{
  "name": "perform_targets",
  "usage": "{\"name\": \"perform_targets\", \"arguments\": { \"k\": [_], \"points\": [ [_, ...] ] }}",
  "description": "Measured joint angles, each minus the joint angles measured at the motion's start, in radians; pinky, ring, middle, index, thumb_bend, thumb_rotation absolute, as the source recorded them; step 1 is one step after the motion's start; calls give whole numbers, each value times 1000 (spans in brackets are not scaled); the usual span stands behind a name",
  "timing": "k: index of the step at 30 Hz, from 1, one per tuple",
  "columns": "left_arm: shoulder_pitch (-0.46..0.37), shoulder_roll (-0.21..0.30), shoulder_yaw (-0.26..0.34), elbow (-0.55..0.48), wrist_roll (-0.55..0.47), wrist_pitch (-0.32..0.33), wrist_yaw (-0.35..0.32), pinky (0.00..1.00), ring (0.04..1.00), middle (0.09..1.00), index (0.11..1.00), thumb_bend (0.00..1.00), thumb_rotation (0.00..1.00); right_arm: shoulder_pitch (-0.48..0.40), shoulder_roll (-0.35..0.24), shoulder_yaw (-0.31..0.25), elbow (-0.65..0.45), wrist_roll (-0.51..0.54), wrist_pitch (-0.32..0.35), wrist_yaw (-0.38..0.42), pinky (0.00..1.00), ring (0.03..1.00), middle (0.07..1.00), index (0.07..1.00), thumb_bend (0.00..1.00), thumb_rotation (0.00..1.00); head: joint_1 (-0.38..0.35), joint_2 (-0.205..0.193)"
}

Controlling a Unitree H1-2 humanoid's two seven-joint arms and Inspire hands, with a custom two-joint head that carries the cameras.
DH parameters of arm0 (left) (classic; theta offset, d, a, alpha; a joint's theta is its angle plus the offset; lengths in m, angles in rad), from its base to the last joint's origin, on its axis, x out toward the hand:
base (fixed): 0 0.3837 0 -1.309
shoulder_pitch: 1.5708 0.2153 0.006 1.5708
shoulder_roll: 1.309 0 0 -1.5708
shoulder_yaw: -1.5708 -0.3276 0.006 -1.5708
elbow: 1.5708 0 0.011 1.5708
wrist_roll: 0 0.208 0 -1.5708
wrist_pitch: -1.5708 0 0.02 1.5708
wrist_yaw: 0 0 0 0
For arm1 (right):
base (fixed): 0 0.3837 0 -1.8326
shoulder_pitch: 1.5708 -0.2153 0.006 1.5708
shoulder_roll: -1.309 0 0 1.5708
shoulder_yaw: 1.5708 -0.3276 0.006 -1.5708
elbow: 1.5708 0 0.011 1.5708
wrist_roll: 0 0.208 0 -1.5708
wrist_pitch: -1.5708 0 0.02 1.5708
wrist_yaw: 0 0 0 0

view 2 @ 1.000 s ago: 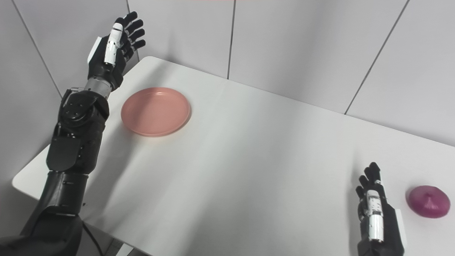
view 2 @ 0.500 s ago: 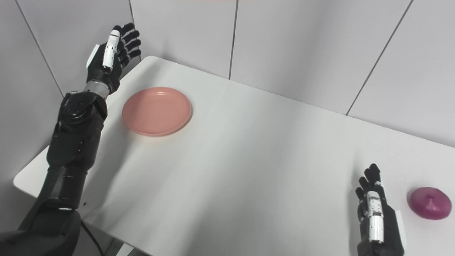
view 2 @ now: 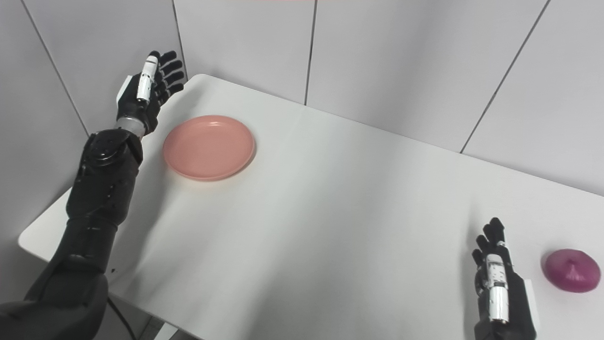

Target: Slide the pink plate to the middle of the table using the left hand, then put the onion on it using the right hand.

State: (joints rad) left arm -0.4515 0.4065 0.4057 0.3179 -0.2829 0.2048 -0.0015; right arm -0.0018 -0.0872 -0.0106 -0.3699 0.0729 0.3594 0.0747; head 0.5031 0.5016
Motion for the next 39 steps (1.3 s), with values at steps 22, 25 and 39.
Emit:
{"name": "perform_targets", "arguments": {
  "k": [22, 25, 39],
  "points": [
    [-25, 27, 5, 158, 16, -40, 7, 837, 849, 843, 824, 271, 1000, 8, -11, 1, 0, -4, 0, 4, 1000, 1000, 1000, 1000, 0, 1000, 5, 6],
    [-25, 36, 7, 174, 15, -47, 6, 831, 847, 841, 818, 273, 1000, 8, -13, 3, -1, -3, 0, 5, 1000, 1000, 1000, 1000, 0, 1000, 5, 5],
    [-26, 39, 18, 237, -10, -73, -6, 807, 817, 811, 786, 301, 1000, 9, -13, 1, -5, 8, 0, 4, 1000, 1000, 1000, 1000, 0, 1000, 3, 6]
  ]
}}
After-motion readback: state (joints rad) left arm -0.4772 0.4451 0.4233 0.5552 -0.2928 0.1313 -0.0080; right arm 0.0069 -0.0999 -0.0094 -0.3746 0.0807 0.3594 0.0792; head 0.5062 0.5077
